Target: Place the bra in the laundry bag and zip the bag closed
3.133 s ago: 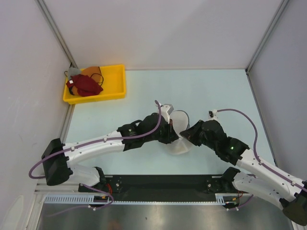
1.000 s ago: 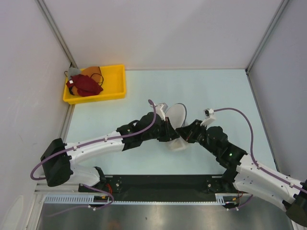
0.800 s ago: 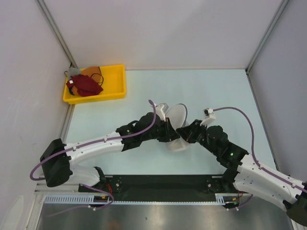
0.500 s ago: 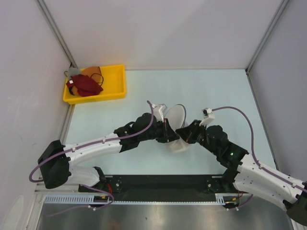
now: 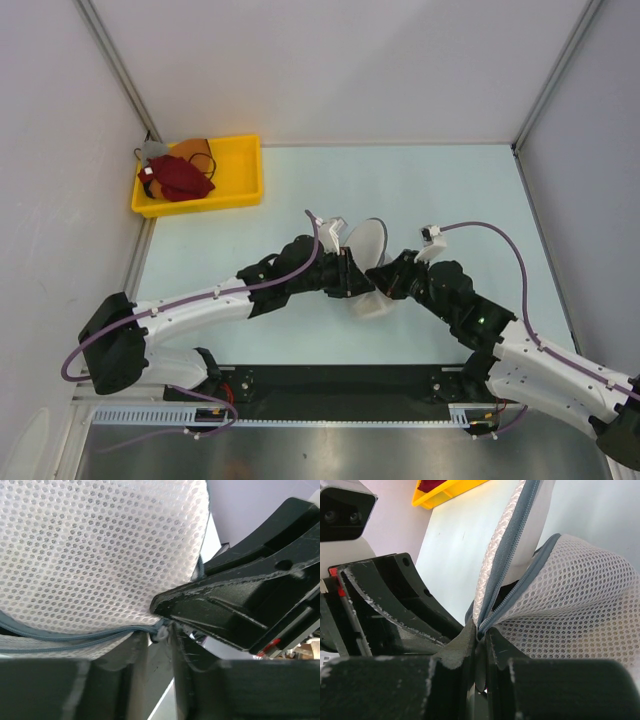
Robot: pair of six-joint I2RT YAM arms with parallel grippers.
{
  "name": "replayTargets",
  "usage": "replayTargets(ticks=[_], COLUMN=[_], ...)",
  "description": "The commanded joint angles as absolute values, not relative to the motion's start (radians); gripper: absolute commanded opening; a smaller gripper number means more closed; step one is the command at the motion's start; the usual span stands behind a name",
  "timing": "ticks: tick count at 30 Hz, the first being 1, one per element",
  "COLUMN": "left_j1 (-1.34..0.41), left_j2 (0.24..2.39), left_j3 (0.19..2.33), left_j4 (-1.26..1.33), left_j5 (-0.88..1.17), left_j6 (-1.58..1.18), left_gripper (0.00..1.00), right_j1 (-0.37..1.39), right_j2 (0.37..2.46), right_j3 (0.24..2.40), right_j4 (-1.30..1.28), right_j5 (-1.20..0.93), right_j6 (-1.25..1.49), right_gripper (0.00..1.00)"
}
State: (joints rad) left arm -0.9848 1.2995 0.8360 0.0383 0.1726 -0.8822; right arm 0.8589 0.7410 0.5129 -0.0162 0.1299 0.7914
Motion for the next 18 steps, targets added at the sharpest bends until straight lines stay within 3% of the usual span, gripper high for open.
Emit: replayTargets(ticks=[1, 6, 9, 18], left_j1=[-0.976, -0.976, -0.974, -0.943], left_j2=[1.256, 1.264, 1.262, 1.209], left_j3=[0.833, 0.833, 0.834, 0.724], left_j4=[0.127, 0.130, 0.117, 0.230], left_j5=[0.189, 0.192, 0.187, 0.352], left_j6=[-0.899, -0.907, -0.913, -0.946], left_gripper=[0.22, 0.14, 0.00, 0.00], right_j1=[0.864, 0.864, 0.864, 0.839], right_j2=[0.745, 0.746, 0.738, 0.690], right_j3=[0.532, 0.529, 0.531, 0.525], right_j4=[0.040, 0.038, 0.018, 0.009], right_j5=[0.110, 0.112, 0.130, 0.207], right_j6=[0.779, 0.781, 0.779, 0.657], right_gripper=[0.00, 0.00, 0.00, 0.00])
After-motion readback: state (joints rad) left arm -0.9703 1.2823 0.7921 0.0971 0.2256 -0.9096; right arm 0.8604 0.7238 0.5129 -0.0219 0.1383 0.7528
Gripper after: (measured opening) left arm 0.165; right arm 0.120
